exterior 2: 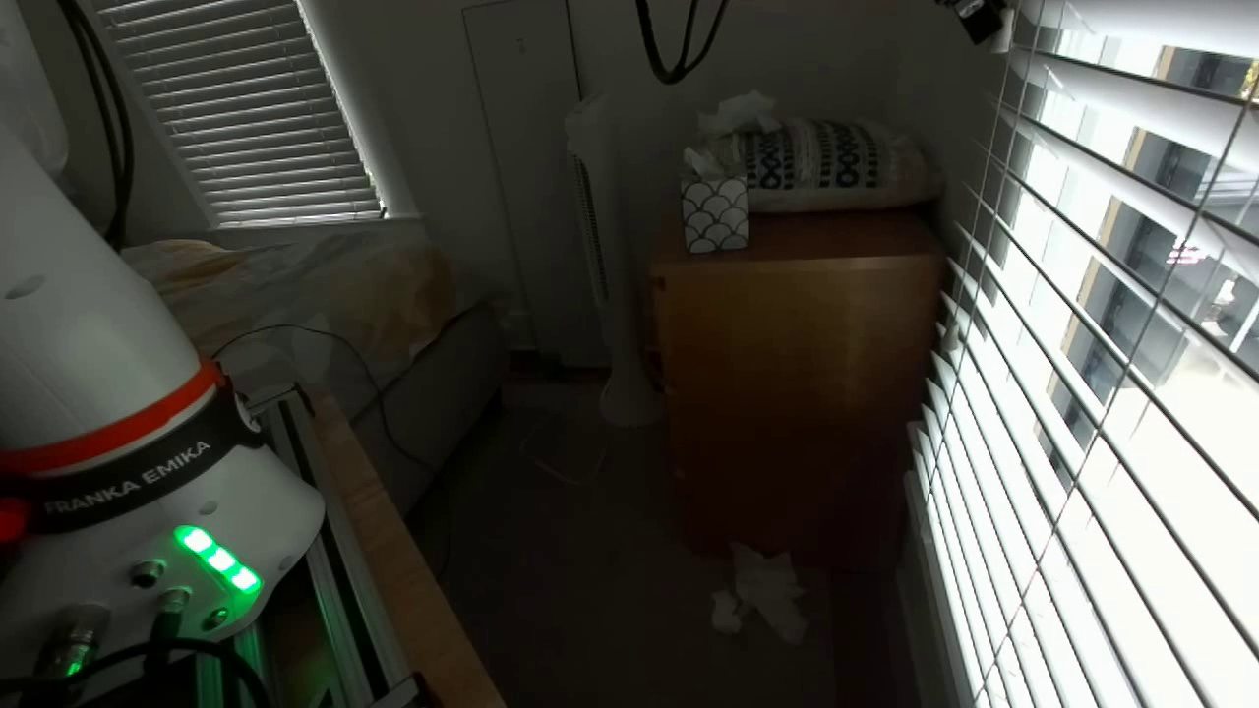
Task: Close the window blinds
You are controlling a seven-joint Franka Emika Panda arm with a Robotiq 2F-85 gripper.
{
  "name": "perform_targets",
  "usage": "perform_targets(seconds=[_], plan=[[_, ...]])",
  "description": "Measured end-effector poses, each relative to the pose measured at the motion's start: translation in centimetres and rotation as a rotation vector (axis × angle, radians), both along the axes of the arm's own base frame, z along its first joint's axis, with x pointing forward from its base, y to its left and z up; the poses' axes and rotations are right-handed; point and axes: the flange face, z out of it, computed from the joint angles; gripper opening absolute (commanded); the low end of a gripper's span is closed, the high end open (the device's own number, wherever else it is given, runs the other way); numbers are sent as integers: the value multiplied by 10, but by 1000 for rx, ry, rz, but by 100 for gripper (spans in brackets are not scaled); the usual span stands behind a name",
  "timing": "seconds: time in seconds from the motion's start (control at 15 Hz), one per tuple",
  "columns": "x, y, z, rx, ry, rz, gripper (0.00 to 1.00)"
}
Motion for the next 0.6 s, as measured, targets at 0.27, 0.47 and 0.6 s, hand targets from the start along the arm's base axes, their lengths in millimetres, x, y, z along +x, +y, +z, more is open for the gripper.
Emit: perform_targets(seconds=[0.27,0.47,0.6], plan=[[0,-4,2,-18,-6,11,47],[1,-7,1,-28,-9,17,19],[1,-7,-1,-28,-10,20,3]])
